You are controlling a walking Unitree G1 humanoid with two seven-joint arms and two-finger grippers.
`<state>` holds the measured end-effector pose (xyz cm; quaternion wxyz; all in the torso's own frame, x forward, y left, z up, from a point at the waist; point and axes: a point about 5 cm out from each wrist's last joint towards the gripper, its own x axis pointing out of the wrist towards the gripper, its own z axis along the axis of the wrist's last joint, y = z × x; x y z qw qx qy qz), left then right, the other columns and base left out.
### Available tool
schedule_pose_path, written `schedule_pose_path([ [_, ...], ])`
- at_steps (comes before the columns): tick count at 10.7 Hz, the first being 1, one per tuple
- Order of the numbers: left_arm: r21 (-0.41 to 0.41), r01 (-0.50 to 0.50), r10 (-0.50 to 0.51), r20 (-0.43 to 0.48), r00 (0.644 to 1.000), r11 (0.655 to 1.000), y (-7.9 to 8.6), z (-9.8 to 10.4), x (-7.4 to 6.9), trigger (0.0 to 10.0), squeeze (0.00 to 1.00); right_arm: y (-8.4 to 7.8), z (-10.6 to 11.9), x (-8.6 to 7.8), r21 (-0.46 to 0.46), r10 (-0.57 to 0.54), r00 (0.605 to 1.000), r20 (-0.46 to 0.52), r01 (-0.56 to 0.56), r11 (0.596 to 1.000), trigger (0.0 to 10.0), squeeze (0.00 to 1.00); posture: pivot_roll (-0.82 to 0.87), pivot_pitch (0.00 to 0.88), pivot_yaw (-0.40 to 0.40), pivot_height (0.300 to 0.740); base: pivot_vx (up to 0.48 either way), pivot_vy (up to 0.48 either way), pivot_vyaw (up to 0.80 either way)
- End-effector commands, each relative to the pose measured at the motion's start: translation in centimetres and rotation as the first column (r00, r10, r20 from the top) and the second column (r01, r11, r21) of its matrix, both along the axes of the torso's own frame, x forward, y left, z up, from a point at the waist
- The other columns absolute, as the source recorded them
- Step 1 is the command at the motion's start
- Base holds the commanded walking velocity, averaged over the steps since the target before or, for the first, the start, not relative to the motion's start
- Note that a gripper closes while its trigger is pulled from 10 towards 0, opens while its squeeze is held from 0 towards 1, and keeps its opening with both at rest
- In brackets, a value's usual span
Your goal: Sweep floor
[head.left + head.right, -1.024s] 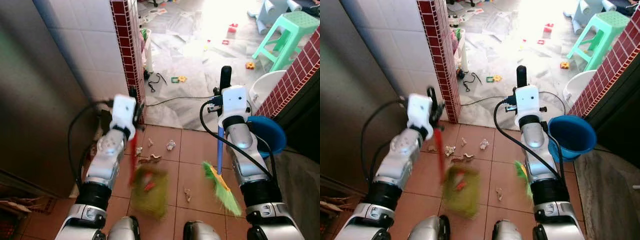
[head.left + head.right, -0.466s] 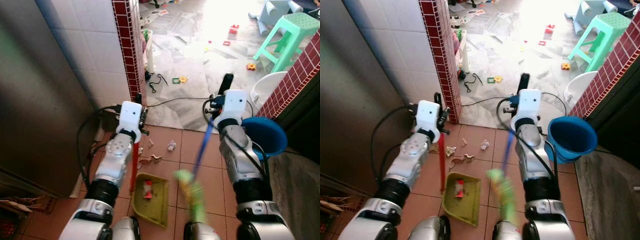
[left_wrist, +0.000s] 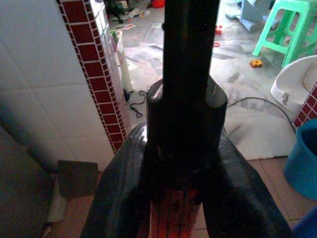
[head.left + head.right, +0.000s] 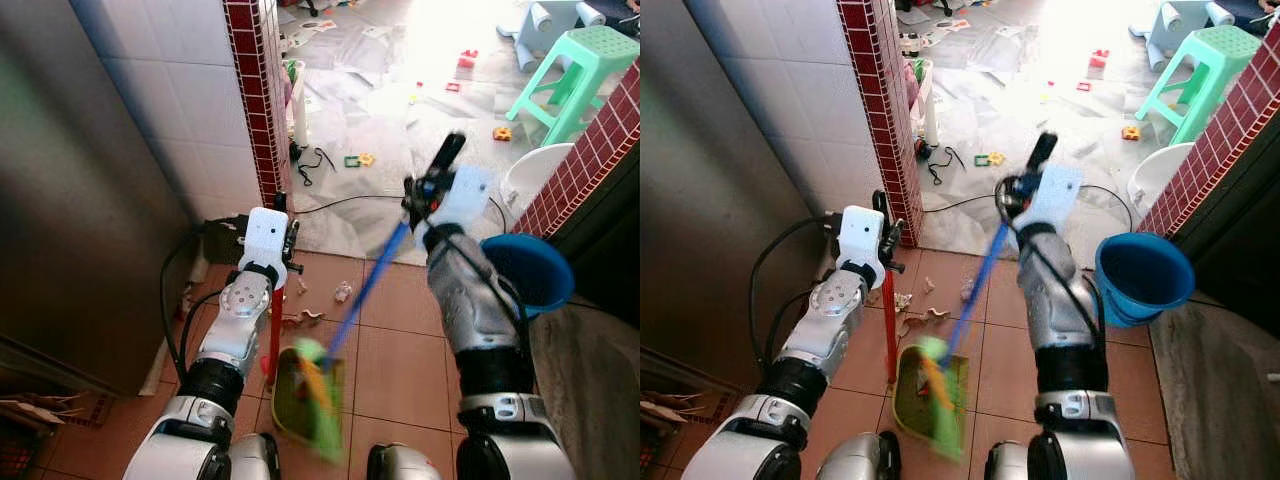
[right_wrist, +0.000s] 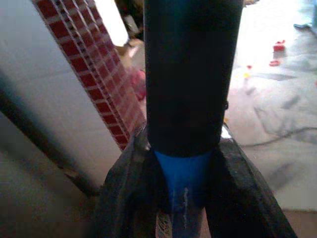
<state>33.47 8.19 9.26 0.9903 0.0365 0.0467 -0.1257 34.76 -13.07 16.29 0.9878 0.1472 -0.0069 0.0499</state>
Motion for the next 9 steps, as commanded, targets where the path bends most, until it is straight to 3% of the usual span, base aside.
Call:
schedule_pose_path([
  [1, -0.006, -0.005, 0.004, -0.051, 0.999, 1.000, -0.2, -0.8, -0.1, 10.0, 0.00, 0.3, 3.0, 0.4, 0.050, 0.051, 0.992, 0.113, -0.057, 0.997, 10.0, 0.00, -0.07, 0.077, 0.057, 0.740, 0.000, 0.000, 0.00],
  [4, -0.017, -0.004, 0.003, -0.061, 0.998, 1.000, -0.2, -1.1, 0.0, 10.0, 0.00, -1.0, 5.8, 0.6, -0.042, 0.065, 0.968, 0.241, -0.057, 0.998, 10.0, 0.00, -0.07, 0.072, 0.057, 0.740, 0.000, 0.000, 0.00],
  [6, -0.040, 0.009, -0.011, -0.071, 0.997, 0.999, -0.4, -1.2, -0.1, 10.0, 0.00, -2.0, 6.8, 0.6, -0.099, 0.028, 0.955, 0.297, 0.002, 0.995, 10.0, 0.00, -0.07, 0.069, 0.060, 0.740, 0.000, 0.000, 0.00],
  [7, -0.065, 0.023, -0.028, -0.079, 0.997, 0.998, -0.4, -1.3, -0.1, 10.0, 0.00, -3.0, 8.0, 0.4, -0.181, -0.015, 0.926, 0.378, 0.090, 0.979, 10.0, 0.00, -0.07, 0.067, 0.060, 0.740, 0.000, 0.000, 0.00],
  [8, -0.056, 0.024, -0.029, -0.077, 0.997, 0.998, -0.4, -1.3, -0.1, 10.0, 0.00, -3.9, 7.4, 0.2, -0.240, -0.047, 0.920, 0.388, 0.150, 0.959, 10.0, 0.00, -0.08, 0.062, 0.060, 0.740, 0.000, 0.000, 0.00],
  [9, -0.064, 0.035, -0.039, -0.070, 0.997, 0.997, -0.4, -1.1, 0.0, 10.0, 0.00, -4.3, 6.8, 0.0, -0.235, -0.078, 0.923, 0.376, 0.177, 0.956, 10.0, 0.00, -0.08, 0.059, 0.058, 0.740, 0.000, 0.000, 0.00],
])
